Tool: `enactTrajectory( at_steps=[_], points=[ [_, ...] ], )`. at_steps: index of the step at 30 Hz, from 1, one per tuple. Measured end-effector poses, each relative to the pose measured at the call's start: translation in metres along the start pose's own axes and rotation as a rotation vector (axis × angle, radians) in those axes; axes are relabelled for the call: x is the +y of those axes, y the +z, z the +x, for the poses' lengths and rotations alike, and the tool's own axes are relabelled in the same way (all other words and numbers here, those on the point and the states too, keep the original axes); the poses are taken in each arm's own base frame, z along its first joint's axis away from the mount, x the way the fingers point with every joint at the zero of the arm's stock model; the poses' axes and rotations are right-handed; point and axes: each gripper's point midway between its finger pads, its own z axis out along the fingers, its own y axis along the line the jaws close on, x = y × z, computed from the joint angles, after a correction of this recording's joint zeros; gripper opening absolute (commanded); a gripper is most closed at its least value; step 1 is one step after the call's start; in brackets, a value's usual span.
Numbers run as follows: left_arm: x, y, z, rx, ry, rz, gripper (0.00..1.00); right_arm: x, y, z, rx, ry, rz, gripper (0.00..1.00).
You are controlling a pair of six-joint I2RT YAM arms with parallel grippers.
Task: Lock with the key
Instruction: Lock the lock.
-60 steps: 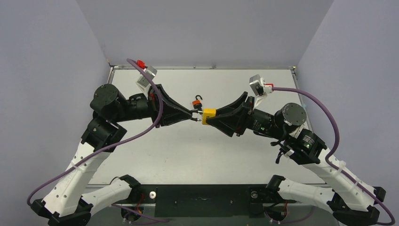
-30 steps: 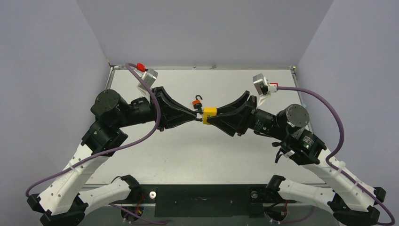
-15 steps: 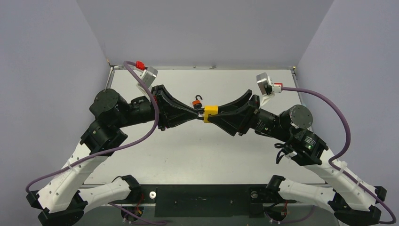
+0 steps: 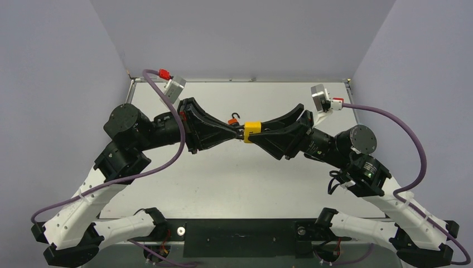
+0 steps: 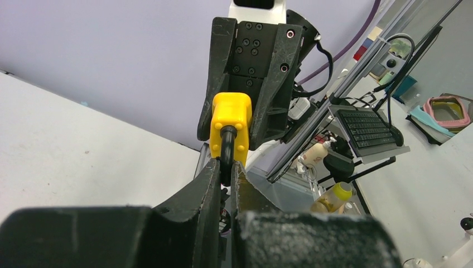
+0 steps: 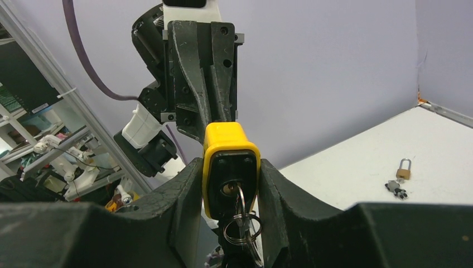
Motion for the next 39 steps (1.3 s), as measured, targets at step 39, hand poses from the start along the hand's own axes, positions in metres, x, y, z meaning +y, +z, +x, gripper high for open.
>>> enactTrajectory(
  at_steps=[39],
  points=[
    [-0.048,0.025,-0.022,-0.096,0.058,0.137,0.00,0.031,-0.003,-0.035,-0.101,-0.037,-0.102,0.00]
  ],
)
